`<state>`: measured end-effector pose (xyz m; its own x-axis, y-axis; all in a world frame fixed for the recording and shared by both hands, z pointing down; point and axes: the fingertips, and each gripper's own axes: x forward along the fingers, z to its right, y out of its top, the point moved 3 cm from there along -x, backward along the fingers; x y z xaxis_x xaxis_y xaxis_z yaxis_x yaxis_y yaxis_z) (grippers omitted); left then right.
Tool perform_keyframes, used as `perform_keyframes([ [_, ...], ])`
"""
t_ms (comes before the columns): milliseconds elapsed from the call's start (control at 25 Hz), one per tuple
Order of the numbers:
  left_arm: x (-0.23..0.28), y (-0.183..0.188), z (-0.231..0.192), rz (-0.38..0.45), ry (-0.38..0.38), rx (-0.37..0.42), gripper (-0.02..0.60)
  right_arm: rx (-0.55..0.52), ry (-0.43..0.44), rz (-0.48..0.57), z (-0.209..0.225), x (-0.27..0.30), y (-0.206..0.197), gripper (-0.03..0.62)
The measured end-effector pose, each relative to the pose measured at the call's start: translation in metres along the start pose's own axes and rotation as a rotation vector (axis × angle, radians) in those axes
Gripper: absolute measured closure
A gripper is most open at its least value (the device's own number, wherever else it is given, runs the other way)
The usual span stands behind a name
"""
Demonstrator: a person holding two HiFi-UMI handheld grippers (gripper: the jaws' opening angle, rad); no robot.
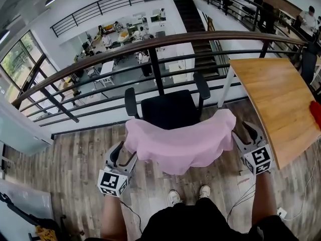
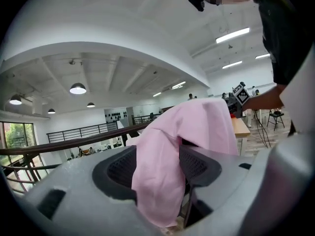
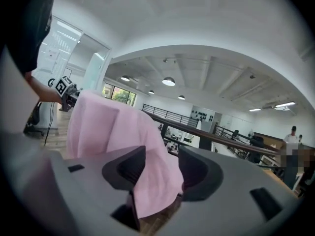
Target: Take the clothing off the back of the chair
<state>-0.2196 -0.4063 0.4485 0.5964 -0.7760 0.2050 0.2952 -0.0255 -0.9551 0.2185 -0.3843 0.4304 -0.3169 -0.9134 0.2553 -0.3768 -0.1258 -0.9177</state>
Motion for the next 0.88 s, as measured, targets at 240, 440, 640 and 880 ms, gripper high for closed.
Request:
perform_keyframes([
  [240,0.025,-0.014,0.002,-0.076,-0.049,0.018,0.270,-0.090,0.144,-0.064,-0.005,0.041,-0.011,0.378],
  [440,0.036,-0.013,0.006,-0.086,-0.072,0.017,0.280,-0.100,0.230,-0.072,-0.003,0.061,-0.013,0.376],
  [640,0.049,-0.008,0.013,-0.088,-0.081,0.022,0.325,-0.112,0.283,-0.055,0.001,0.070,-0.009,0.433],
  [880,0.049,-0.014,0.003,-0.070,-0.048,0.009,0.429,-0.127,0.286,-0.031,-0.016,0.073,-0.010,0.540],
])
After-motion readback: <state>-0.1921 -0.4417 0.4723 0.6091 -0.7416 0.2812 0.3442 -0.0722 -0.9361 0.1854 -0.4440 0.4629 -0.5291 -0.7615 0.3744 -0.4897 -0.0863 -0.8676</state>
